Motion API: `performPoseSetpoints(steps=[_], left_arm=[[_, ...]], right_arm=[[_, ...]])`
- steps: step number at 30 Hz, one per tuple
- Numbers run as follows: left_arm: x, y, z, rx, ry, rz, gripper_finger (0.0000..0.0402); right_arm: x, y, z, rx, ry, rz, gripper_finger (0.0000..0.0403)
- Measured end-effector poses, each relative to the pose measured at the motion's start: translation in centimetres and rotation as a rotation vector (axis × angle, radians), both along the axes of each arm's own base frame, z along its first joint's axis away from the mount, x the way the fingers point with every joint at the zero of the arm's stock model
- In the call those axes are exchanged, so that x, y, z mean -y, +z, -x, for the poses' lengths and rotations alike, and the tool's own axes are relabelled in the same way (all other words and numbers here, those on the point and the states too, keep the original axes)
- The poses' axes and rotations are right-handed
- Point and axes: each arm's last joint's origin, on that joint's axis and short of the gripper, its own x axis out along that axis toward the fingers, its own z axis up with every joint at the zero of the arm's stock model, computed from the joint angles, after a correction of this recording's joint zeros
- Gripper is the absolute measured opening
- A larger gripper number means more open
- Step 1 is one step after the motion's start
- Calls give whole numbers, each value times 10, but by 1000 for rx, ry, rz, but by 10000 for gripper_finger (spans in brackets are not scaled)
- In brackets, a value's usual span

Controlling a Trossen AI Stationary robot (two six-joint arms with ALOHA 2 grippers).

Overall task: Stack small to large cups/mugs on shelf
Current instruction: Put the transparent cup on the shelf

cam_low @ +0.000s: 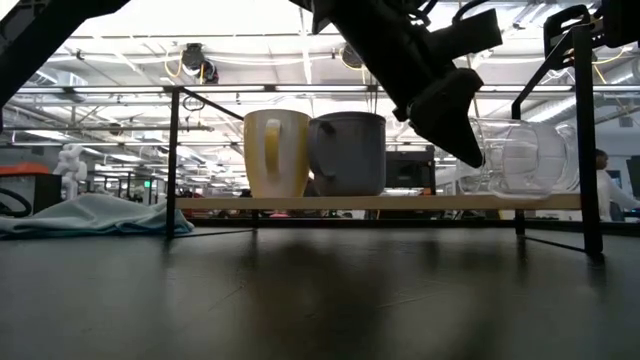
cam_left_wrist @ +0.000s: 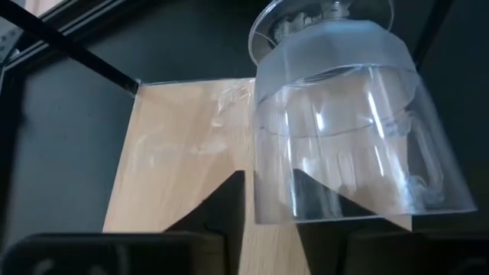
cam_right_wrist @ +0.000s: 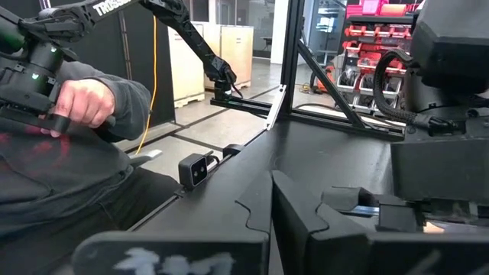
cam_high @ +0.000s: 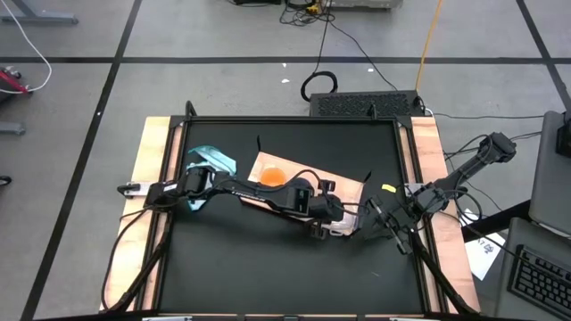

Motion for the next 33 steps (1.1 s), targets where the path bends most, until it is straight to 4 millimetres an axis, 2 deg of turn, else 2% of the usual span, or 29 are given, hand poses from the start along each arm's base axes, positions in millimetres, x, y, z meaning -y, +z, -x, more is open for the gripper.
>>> performPoseSetpoints(steps=[7,13,21,26,29,33], left_arm=[[0,1,-1,15,3,5,10],[6,8,2,9,-27,-20,4],[14,55,7,-1,-37,-29,2],[14,76,14,-56,-51,-38,2],[13,81,20,-109,-49,-40,1],[12,77,24,-168,-36,-48,1]], right_arm=[[0,0,0,0,0,0,0],[0,0,0,0,0,0,0],[0,0,0,4,0,-2,0],[0,1,0,5,0,-3,0],[0,1,0,5,0,-3,0],[0,0,0,4,0,-1,0]])
